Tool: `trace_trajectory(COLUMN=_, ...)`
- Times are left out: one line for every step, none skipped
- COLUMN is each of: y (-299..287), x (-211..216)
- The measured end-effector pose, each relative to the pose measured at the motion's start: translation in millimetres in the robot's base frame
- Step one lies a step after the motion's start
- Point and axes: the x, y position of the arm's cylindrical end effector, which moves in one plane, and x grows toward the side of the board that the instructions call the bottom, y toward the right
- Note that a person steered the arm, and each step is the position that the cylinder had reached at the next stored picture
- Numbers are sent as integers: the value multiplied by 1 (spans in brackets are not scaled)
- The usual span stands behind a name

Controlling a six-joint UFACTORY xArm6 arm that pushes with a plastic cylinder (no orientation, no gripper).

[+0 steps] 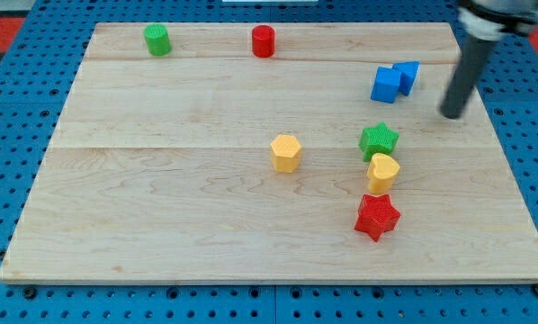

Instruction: Move the green star ahead left to the blue cube

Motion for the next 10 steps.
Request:
trace_trajectory(y=-27, x=73)
trace_trajectory(y=-77, x=107)
trace_trajectory(y=-126, x=82)
trace_trajectory(y=-122, x=56)
trace_trajectory(y=-173, x=28)
trace_trajectory(y=-171, x=24)
trace_trajectory(y=-111, x=25)
trace_trajectory(y=-90, x=9)
trace_trajectory(y=-106, x=5)
trace_trajectory(y=-139, x=-17)
